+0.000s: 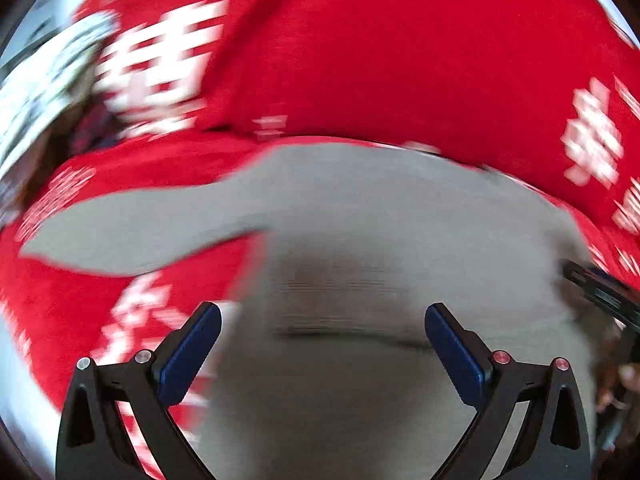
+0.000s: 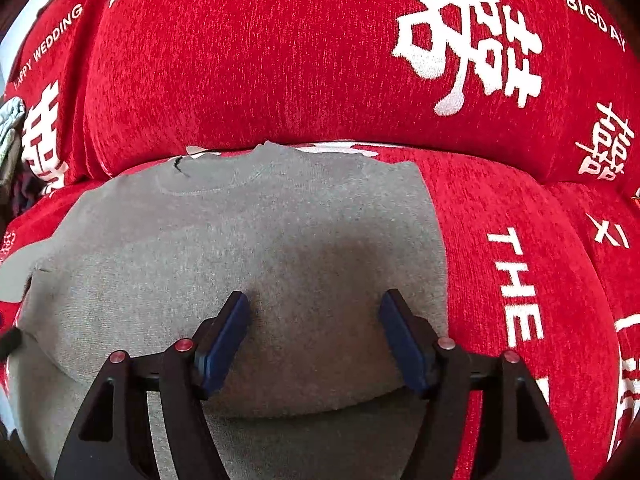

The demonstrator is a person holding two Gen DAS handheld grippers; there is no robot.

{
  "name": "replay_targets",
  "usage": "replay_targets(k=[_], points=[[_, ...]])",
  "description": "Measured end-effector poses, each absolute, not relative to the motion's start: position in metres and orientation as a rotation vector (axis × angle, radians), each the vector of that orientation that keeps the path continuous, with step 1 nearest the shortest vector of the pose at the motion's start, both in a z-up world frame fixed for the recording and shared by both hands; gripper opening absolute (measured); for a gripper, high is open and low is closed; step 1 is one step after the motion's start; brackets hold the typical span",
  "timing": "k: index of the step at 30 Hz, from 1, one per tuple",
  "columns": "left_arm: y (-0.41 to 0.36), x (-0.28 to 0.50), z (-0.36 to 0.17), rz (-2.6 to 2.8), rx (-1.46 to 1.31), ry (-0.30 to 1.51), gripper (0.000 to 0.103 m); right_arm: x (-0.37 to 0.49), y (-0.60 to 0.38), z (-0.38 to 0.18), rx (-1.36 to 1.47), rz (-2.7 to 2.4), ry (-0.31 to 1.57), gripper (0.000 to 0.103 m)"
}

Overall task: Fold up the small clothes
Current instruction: 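Move the left gripper toward the other sleeve cuff, then close the left gripper on the sleeve cuff, then carry the sleeve with the left gripper across the sweater body and release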

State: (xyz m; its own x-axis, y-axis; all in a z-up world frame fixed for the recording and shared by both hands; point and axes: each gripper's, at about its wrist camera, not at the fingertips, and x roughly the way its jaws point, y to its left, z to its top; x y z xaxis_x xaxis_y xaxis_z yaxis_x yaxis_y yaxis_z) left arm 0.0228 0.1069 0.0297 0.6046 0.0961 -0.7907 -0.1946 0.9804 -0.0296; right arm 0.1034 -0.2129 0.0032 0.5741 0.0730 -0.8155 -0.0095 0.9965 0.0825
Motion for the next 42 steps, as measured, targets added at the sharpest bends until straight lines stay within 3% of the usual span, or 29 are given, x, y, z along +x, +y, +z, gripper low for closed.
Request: replay_targets(k=[6, 11, 16, 23, 25, 26, 30, 36, 42], points=[[0.293, 0.0, 0.011, 0.539, -0.461, 0.921, 0.102, 0.102, -0.212, 0.004, 0.062, 0.046, 0.959, 0.073], [0.393, -0.008, -0.001, 0.675, -0.677, 0.867, 0.102, 0.102, -0.21, 0.004, 0.05, 0.041, 0.962, 0.073], [0.432, 0.009, -0.005, 0.652, -0.799, 0.778, 0.102, 0.104, -0.204, 0.004, -0.001, 0.019, 0.971, 0.073], [0.447, 0.051, -0.002, 0.592, -0.725, 0.78, 0.1, 0.106, -0.2, 0.007, -0.042, -0.011, 0.983, 0.074], [0.45, 0.049, 0.001, 0.583, -0.719, 0.751, 0.067, 0.105, -0.197, 0.011, -0.05, -0.031, 0.996, 0.074], [0.452, 0.048, 0.0, 0.579, -0.719, 0.752, 0.04, 0.104, -0.196, 0.013, -0.05, -0.036, 0.998, 0.074], [0.459, 0.04, -0.004, 0.576, -0.706, 0.744, 0.009, 0.105, -0.173, 0.03, -0.078, -0.018, 0.977, 0.074], [0.454, 0.02, 0.018, 0.528, -0.687, 0.676, 0.009, 0.138, -0.082, 0.052, -0.145, 0.139, 0.969, 0.074], [0.44, 0.007, 0.051, 0.506, -0.623, 0.626, 0.009, 0.182, 0.034, 0.028, -0.24, 0.236, 1.033, 0.074]])
